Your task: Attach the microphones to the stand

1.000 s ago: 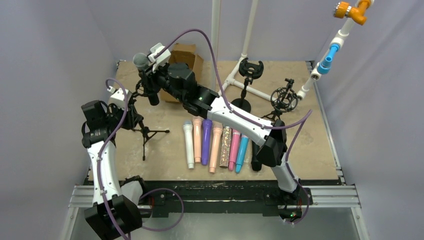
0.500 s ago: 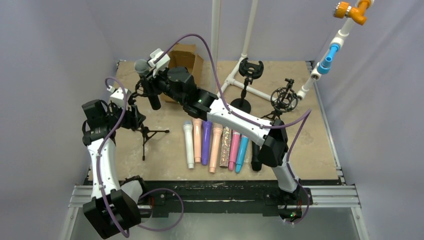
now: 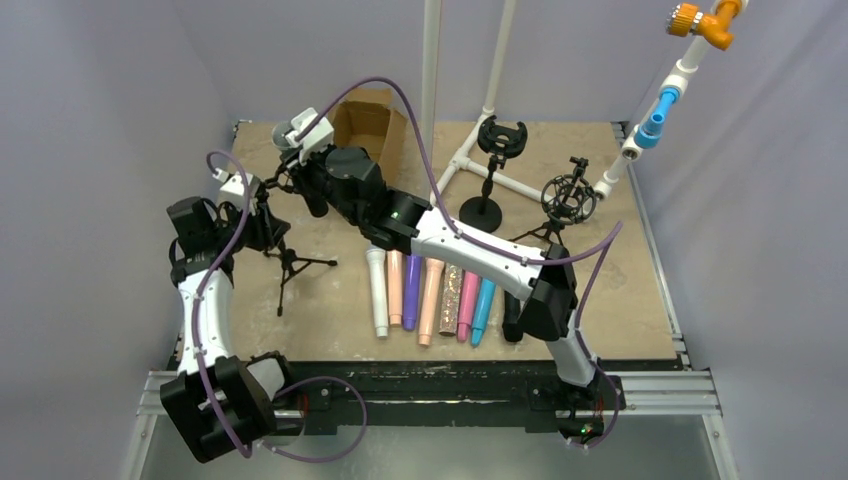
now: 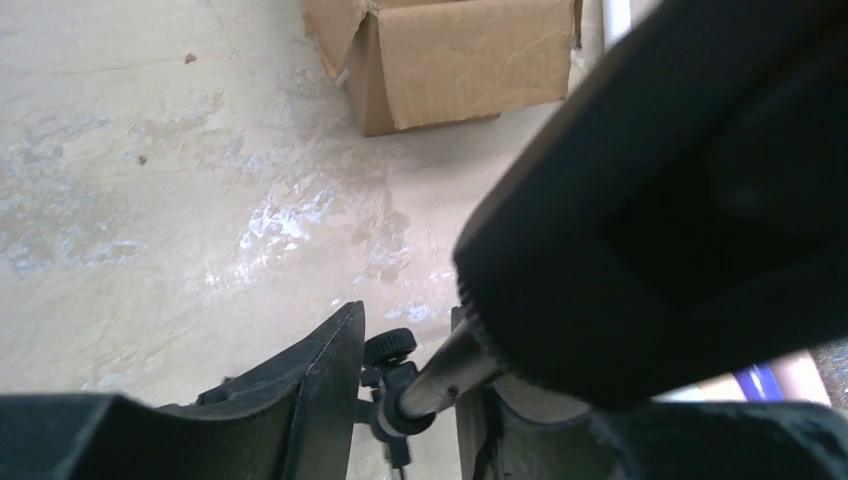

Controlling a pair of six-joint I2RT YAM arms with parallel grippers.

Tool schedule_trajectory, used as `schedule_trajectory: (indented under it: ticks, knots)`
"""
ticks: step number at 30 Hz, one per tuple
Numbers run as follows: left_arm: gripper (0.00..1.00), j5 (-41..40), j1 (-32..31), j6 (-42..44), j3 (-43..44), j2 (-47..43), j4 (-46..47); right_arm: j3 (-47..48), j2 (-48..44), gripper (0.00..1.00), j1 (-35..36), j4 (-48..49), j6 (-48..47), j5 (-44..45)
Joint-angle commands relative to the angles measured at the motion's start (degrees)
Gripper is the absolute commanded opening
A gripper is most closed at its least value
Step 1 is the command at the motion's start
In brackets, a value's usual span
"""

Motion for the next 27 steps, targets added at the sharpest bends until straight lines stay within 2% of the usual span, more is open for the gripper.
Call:
schedule_trajectory:
  ticks: [1, 9, 12, 17, 18, 19, 22, 24, 27]
  knots:
    - [0.34, 2.49, 0.28, -4.69, -3.22, 1.97, 9.75, -1.63, -6.72, 0.12, 1.44, 4.28, -1.92, 3.93]
    - [0.19, 3.84, -4.07, -8.45, -1.04, 11.55, 22.24, 3.95, -3.81, 0.11, 1.67, 3.11, -3.78, 3.85]
    - [0.18, 3.85, -6.85, -9.50, -0.20, 15.15, 26.02, 7.41, -1.00, 0.12, 1.67, 2.25, -5.17, 4.19]
    - [0.17, 3.72, -11.12, -10.31, 1.11, 21.13, 32.04, 11.04, 2.48, 0.12, 0.39, 1.18, -7.37, 10.50]
    - [0.17, 3.37, -12.21, -10.28, 1.94, 22.71, 31.01, 10.74, 2.46, 0.12, -0.22, 1.18, -6.86, 10.73]
    - [0.17, 3.41, -13.01, -7.26, 6.37, 24.05, 24.55, 10.27, 2.25, 0.12, -0.79, 1.04, -6.02, 10.51]
    - [0.18, 4.55, -13.43, -5.96, 10.66, 27.27, 20.24, 8.52, 1.46, 0.12, -2.35, 1.43, -4.10, 9.41]
    - [0.18, 5.27, -13.47, -6.36, 11.01, 27.27, 20.60, 8.50, 1.46, 0.12, -2.84, 1.47, -3.87, 8.94]
    - [0.18, 5.13, -14.01, -8.56, 8.60, 25.79, 27.82, 9.73, 2.50, 0.12, -3.36, 0.77, -3.96, 8.80]
